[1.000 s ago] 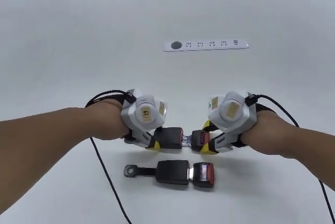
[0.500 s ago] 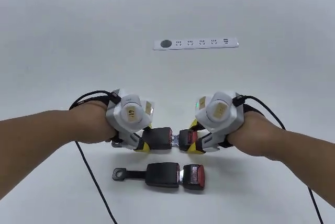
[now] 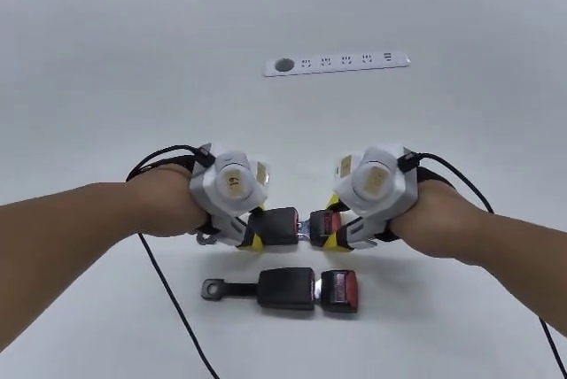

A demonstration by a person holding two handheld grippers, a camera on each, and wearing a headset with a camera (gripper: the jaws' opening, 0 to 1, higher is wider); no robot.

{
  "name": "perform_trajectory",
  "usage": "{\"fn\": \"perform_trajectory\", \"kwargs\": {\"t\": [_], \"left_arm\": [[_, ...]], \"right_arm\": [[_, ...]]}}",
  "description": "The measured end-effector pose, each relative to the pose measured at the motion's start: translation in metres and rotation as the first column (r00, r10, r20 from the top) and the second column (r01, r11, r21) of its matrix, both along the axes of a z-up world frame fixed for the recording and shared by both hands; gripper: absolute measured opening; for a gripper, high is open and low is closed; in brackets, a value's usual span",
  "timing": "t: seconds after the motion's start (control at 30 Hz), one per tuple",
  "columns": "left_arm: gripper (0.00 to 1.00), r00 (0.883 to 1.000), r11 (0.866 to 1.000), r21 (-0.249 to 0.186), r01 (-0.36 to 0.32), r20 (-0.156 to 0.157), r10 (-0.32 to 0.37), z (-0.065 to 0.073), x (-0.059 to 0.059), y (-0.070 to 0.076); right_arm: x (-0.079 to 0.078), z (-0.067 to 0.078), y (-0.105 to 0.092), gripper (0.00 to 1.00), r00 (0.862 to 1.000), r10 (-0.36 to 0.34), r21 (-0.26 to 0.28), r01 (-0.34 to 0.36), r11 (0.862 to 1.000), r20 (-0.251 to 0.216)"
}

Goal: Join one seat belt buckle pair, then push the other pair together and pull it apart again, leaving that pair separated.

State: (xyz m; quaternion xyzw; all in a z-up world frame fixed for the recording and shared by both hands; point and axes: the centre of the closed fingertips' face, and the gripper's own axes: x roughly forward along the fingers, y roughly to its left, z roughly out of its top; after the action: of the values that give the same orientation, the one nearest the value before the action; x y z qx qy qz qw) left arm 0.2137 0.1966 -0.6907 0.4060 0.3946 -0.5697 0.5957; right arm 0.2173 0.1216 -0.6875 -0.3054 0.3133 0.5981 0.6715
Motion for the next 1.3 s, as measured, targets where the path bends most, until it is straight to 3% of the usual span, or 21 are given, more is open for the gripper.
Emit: {"fn": "perform_trajectory", "kwargs": {"t": [0.17, 0.57, 1.3], "left_arm": [[0.3, 1.0, 1.0, 0.004, 0.016, 0.008, -0.016, -0.0025, 0.0016, 0.0016], [0.3, 1.0, 1.0, 0.008, 0.006, 0.011, -0.006, -0.0038, 0.0024, 0.0035], [0.3, 1.0, 1.0, -0.023, -0.012, 0.011, 0.012, -0.001, 0.0, 0.0016]], "right_arm": [[-0.0021, -0.0001, 0.0091, 0.3, 1.0, 0.009, 0.002, -0.009, 1.0, 0.006], [-0.0043, 0.0021, 0.009, 0.3, 1.0, -0.001, -0.011, 0.001, 1.0, 0.007], [-0.0053, 0.0, 0.0086, 0.31, 1.0, -0.024, -0.016, 0.024, 1.0, 0.01]]}}
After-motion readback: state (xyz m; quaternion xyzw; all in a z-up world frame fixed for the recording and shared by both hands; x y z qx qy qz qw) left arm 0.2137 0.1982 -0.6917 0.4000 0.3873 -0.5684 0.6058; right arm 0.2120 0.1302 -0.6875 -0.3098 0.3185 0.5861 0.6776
